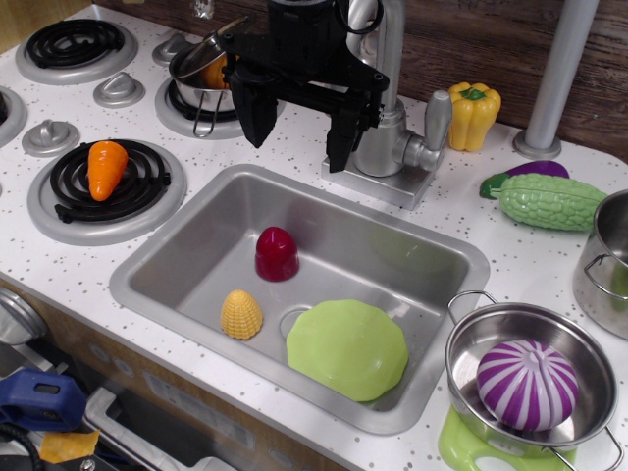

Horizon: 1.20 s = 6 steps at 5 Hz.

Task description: Turn faucet front to left

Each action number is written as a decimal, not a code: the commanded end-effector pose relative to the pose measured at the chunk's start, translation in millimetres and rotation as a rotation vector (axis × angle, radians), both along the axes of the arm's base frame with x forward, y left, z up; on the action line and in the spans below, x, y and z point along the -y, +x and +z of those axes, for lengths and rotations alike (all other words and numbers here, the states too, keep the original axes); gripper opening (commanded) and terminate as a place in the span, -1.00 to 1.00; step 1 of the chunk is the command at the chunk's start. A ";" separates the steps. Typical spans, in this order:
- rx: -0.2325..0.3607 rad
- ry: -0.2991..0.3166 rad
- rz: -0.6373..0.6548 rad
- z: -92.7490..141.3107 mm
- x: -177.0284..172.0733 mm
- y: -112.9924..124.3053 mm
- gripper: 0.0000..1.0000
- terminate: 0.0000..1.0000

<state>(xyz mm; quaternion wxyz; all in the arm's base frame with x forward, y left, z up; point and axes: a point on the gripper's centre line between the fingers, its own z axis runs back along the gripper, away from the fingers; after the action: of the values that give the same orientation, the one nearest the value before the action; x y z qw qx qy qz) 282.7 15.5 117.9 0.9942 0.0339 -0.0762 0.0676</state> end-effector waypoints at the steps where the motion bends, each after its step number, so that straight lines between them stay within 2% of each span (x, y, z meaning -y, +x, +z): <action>1: 0.000 0.000 0.000 0.0 0.0 0.0 1.00 -1.00; 2: 0.127 0.035 -0.004 -9.3 -6.1 16.7 1.00 -1.00; 3: 0.187 0.110 -0.042 -6.5 -6.6 24.8 1.00 -1.00; 4: 0.229 0.147 -0.021 4.9 -6.2 31.3 1.00 -1.00; 6: 0.318 0.182 -0.019 7.3 -17.0 49.4 1.00 -1.00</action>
<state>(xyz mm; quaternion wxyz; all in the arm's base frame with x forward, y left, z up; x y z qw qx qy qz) 332.1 34.9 111.6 0.9661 0.1108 -0.2275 0.0520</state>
